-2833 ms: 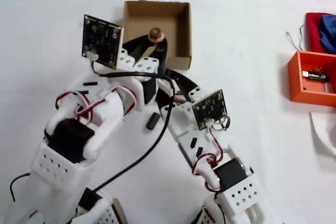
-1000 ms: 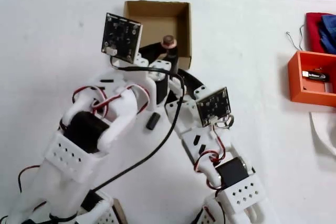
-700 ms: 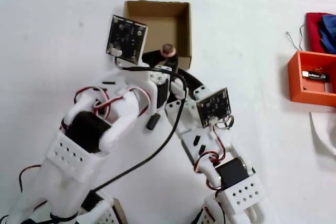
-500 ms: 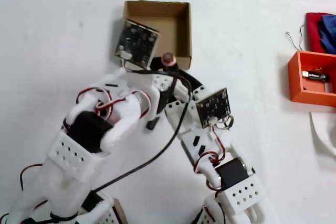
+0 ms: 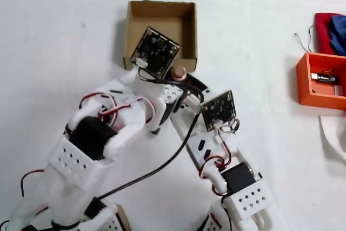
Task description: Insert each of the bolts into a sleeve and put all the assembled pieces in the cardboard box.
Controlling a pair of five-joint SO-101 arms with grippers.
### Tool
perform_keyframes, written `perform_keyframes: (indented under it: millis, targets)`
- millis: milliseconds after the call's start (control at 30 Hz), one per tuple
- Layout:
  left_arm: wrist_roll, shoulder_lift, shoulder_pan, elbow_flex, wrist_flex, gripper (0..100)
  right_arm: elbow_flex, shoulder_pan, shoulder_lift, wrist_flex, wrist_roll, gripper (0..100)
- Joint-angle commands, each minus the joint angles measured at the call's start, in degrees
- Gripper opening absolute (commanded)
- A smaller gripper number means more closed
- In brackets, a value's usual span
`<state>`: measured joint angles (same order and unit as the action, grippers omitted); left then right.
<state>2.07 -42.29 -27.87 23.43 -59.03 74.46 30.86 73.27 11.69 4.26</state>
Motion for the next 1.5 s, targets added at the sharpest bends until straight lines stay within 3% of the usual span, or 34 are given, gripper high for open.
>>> perform_keyframes:
  millis: [0,300,800,1067,1467]
  targets:
    - [-0.53,-0.18,2.64,-0.40,-0.26,12,-2.55,-0.48,0.40,-1.19,0.53,2.3]
    - [-0.62,0.00,7.38,-0.40,1.23,12,-2.55,-0.48,0.40,-1.19,0.53,2.3]
    - [-0.62,-0.26,6.95,-0.48,2.20,12,-2.55,-0.48,0.40,-1.19,0.53,2.3]
    - [-0.53,-0.44,6.86,-4.70,-4.04,12,-2.55,-0.48,0.22,-1.19,0.53,2.3]
    - [-2.99,-0.44,7.12,-6.29,-4.13,12,-2.55,-0.48,0.04,-1.19,0.53,2.3]
